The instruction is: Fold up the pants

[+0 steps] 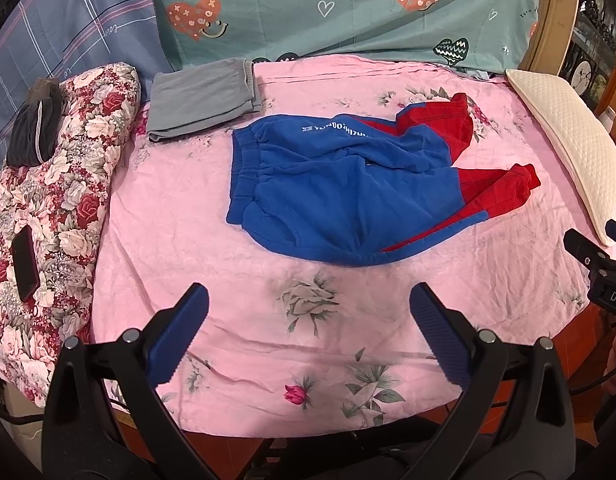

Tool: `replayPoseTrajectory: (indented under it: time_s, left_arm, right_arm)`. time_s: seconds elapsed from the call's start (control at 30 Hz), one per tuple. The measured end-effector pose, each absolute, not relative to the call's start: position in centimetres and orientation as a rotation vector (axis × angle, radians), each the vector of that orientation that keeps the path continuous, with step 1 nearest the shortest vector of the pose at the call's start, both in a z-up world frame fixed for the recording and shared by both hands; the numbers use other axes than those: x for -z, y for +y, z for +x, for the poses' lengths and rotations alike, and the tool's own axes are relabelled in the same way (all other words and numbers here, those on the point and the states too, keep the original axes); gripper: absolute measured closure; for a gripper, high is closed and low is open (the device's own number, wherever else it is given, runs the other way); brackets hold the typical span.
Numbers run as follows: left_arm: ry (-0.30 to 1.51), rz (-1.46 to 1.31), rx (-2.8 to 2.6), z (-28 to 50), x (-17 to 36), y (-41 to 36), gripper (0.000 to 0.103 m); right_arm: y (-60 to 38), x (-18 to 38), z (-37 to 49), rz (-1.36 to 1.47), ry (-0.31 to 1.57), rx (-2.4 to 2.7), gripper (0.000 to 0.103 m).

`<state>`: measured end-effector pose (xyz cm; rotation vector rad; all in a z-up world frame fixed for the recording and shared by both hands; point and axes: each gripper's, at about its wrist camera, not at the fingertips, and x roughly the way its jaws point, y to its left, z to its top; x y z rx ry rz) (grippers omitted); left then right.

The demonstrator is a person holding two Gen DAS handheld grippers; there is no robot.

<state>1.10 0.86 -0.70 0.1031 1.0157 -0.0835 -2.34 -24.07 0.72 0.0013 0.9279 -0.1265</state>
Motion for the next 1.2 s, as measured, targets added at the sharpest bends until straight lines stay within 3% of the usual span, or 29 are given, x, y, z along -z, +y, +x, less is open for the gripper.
replayPoseTrajectory:
  time_s: [1.2]
  left_arm:
    - [1.021, 0.105, 0.087, 2.3, 0.7, 0.8, 0.002]
  right_arm:
    - [-23.6, -0.8, -1.4, -0.009, 0.939, 0.128, 0.001]
